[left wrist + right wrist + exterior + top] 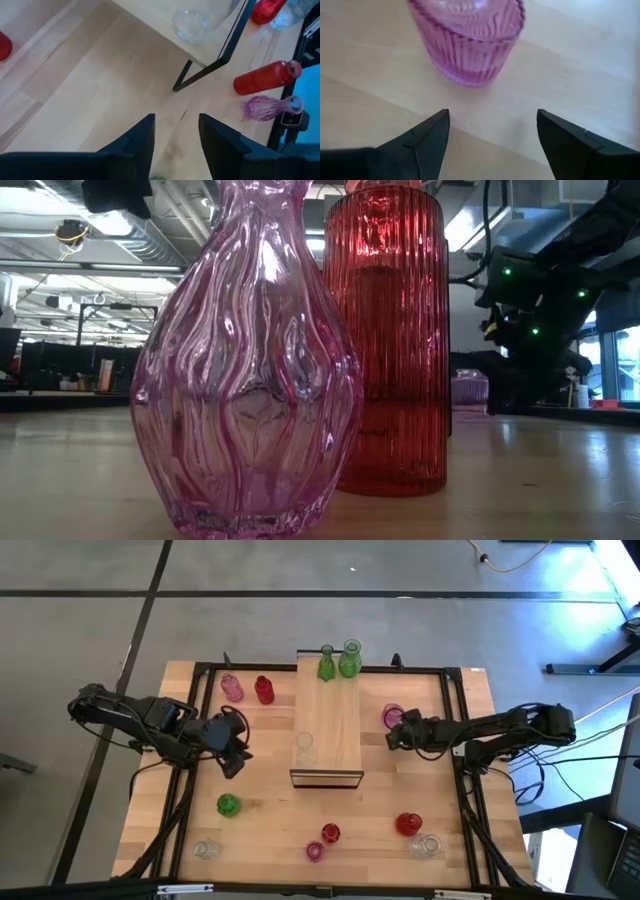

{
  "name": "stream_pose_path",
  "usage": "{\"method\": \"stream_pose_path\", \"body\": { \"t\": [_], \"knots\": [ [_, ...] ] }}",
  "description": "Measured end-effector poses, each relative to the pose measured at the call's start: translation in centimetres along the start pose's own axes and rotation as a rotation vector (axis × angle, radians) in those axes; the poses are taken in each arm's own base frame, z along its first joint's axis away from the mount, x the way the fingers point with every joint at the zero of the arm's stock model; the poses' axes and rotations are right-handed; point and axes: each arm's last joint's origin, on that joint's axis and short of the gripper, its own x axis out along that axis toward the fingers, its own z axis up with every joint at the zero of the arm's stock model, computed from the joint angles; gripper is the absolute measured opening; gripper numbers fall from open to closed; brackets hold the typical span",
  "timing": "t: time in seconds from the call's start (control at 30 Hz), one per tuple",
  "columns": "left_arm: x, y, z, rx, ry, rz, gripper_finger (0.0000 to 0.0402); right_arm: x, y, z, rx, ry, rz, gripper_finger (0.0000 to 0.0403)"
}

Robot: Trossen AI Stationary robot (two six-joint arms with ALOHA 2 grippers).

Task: Sort vases onto shelf
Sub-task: Put the top right pink vase on the shelf

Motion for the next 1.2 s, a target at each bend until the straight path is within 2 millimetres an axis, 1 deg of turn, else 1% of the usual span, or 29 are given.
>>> {"method": "stream_pose_path", "body": {
  "t": [0.07, 0.2, 0.27, 0.33, 0.47, 0.6, 0.7, 0.77, 0.9, 1.03, 1.2],
  "knots": [
    [0.0, -0.1, 0.1, -0.002, -0.013, -0.009, 0.0145, 0.0, 0.0, 0.0, -0.066, 0.007, 0.006, 0.0280],
    [0.0, -0.3, 0.3, -0.007, -0.031, -0.024, 0.0145, -0.4, 0.3, 0.4, -0.102, 0.051, 0.020, 0.0280],
    [0.0, -0.4, 0.4, -0.010, -0.039, -0.033, 0.0145, -0.7, 0.0, 0.4, -0.088, 0.075, -0.029, 0.0275],
    [0.0, -0.4, 0.4, -0.011, -0.044, -0.038, 0.0145, -0.9, -0.3, 0.5, -0.079, 0.053, -0.099, 0.0262],
    [0.0, -0.4, 0.5, -0.005, -0.054, -0.036, 0.0145, -1.0, -0.8, 0.8, -0.072, -0.044, -0.195, 0.0209],
    [0.0, -0.4, 0.5, -0.003, -0.065, -0.026, 0.0145, -0.6, -0.9, 1.5, -0.020, -0.073, -0.205, 0.0145],
    [0.0, -0.4, 0.5, -0.003, -0.067, -0.026, 0.0145, -0.2, -1.1, 2.2, 0.021, -0.118, -0.226, 0.0106],
    [0.0, -0.4, 0.5, -0.004, -0.067, -0.026, 0.0145, 0.2, -0.9, 2.8, 0.042, -0.141, -0.207, 0.0087],
    [0.0, -0.4, 0.5, -0.005, -0.070, -0.030, 0.0145, 0.7, -0.2, 4.0, 0.016, -0.153, -0.090, 0.0064],
    [0.0, -0.5, 0.6, -0.007, -0.073, -0.033, 0.0145, 0.6, 0.2, 4.3, 0.011, -0.168, -0.045, 0.0058],
    [0.0, -0.5, 0.6, -0.008, -0.076, -0.037, 0.0145, 0.6, 0.5, 4.3, 0.020, -0.134, 0.022, 0.0058]
  ]
}}
